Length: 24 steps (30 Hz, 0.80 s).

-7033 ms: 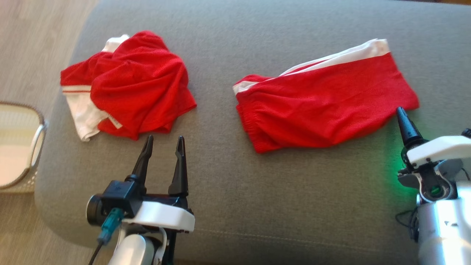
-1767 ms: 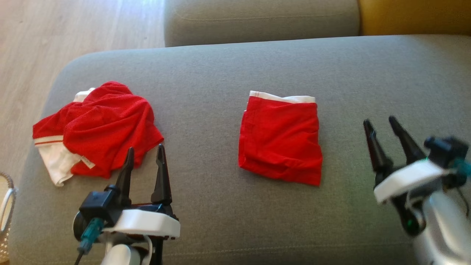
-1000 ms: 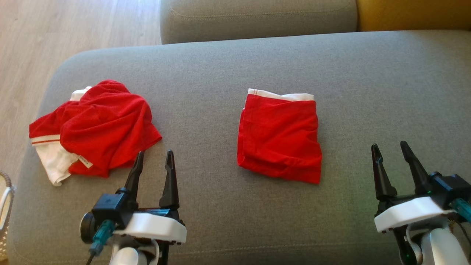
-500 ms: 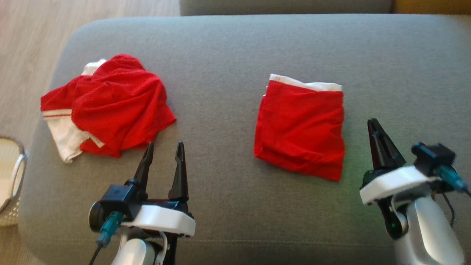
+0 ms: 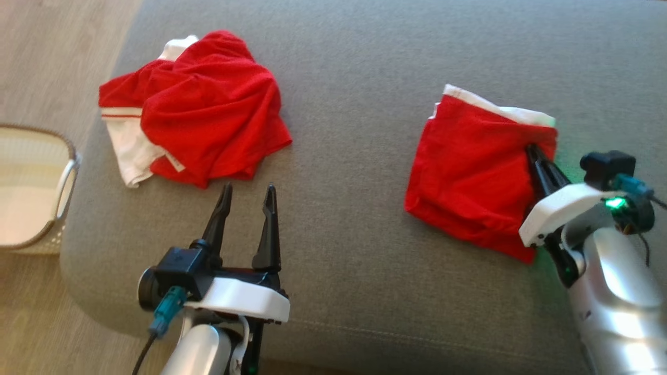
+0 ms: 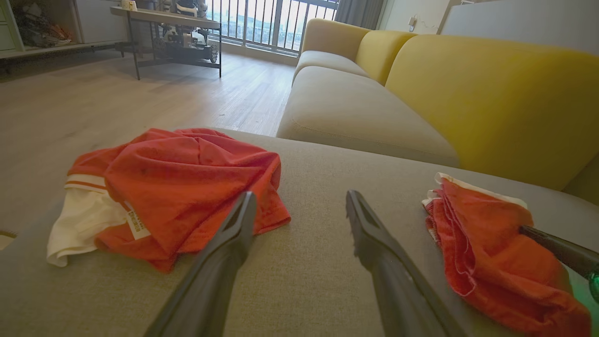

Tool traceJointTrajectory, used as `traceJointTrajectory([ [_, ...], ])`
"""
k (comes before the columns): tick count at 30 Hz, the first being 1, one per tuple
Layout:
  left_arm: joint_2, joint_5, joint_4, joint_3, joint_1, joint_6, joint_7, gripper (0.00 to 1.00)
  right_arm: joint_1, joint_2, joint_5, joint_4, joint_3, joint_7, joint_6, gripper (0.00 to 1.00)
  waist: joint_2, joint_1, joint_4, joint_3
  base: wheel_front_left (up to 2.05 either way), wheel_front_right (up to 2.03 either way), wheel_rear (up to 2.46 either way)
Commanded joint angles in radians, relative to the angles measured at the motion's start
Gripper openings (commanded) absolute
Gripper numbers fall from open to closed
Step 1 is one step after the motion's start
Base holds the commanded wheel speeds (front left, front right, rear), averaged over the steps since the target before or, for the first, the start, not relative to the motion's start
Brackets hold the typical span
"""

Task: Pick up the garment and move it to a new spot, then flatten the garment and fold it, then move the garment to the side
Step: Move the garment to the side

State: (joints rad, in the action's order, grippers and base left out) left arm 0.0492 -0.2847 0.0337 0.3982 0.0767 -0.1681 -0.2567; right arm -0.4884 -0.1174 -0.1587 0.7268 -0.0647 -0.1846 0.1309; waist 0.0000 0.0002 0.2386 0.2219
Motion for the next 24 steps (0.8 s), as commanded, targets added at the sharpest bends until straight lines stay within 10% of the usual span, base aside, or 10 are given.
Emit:
traceJointTrajectory([
  [1,0.001,-0.006,-0.038,-0.023,0.040,-0.007,-0.005,1.00,-0.047,-0.010,0.012,0.003,0.023,0.002,0.000,0.00,0.0000,-0.0002,0.023,0.021,0.00,0.00,0.00],
  [24,0.001,-0.029,-0.043,0.011,0.057,-0.027,-0.005,1.00,-0.169,0.027,0.015,0.153,0.195,-0.075,0.000,0.00,0.0000,-0.0002,0.072,0.035,0.00,0.00,0.00],
])
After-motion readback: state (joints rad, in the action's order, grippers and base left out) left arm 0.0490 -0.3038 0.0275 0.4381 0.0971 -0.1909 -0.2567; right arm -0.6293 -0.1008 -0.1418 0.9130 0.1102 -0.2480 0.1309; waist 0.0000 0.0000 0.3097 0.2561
